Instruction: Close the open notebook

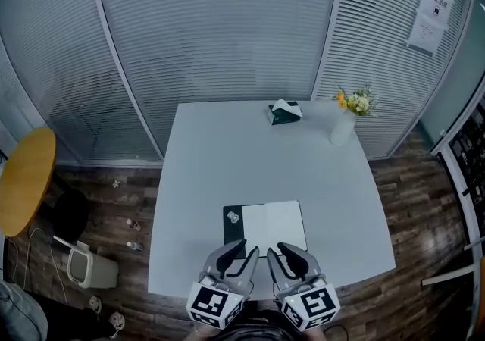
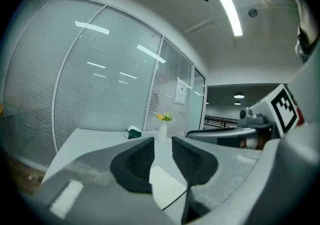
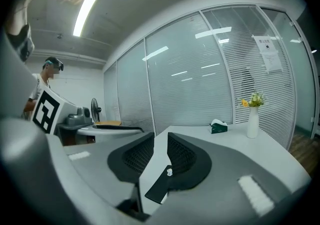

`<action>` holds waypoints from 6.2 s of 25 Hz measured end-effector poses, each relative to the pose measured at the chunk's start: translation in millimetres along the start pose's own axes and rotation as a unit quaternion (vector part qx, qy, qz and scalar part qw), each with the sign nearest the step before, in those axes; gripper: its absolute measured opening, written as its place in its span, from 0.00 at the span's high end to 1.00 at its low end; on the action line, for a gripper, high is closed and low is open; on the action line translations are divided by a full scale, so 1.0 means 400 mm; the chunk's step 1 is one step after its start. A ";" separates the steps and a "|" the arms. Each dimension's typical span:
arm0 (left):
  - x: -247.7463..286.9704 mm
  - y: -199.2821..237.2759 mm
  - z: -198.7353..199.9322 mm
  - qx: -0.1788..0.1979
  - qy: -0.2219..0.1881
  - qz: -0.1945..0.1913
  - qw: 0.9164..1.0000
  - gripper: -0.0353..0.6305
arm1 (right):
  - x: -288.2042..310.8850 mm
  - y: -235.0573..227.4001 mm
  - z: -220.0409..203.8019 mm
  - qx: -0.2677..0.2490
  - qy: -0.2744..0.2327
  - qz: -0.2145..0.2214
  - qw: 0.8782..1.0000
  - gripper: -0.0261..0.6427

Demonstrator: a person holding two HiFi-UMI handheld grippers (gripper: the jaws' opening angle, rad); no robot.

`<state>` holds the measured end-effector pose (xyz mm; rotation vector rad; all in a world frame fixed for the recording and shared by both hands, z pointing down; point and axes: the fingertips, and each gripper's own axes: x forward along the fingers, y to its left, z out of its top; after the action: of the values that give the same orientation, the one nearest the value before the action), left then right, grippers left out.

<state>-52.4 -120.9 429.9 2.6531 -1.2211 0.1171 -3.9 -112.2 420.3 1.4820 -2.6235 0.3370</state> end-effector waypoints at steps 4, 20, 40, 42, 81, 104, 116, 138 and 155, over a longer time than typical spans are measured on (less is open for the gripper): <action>-0.007 0.030 -0.005 0.003 0.003 -0.006 1.000 0.79 | 0.028 0.022 0.000 -0.002 0.000 0.001 1.000 0.83; -0.008 0.083 -0.009 -0.012 -0.006 0.005 1.000 0.79 | 0.070 0.040 -0.005 -0.009 0.007 0.010 1.000 0.83; 0.049 0.153 -0.090 -0.050 0.014 0.062 0.997 0.79 | 0.148 0.000 -0.065 -0.003 0.051 0.058 0.997 0.83; 0.048 0.165 -0.109 -0.053 0.022 0.070 0.996 0.79 | 0.152 -0.002 -0.080 0.001 0.057 0.061 0.997 0.83; 0.098 0.314 -0.667 -0.182 0.253 0.159 0.937 0.75 | 0.126 -0.079 -0.203 0.031 0.119 0.037 0.992 0.83; 0.106 0.317 -0.727 -0.267 0.261 0.215 0.902 0.70 | 0.058 -0.176 -0.167 0.027 0.112 0.025 0.993 0.83; 0.109 0.323 -0.736 -0.261 0.268 0.221 0.901 0.67 | 0.058 -0.172 -0.178 0.039 0.113 0.025 0.993 0.83; 0.079 0.271 -0.553 -0.343 0.185 0.143 0.910 0.74 | 0.055 -0.182 -0.169 0.052 0.099 0.000 0.994 0.84; 0.144 0.212 -0.493 -0.332 0.164 0.102 0.923 0.78 | 0.041 -0.200 -0.160 0.049 0.093 0.001 0.994 0.83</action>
<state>-75.2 -171.7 645.2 1.8373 -1.1561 0.1415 55.4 -150.1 496.6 1.4006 -2.4952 0.5826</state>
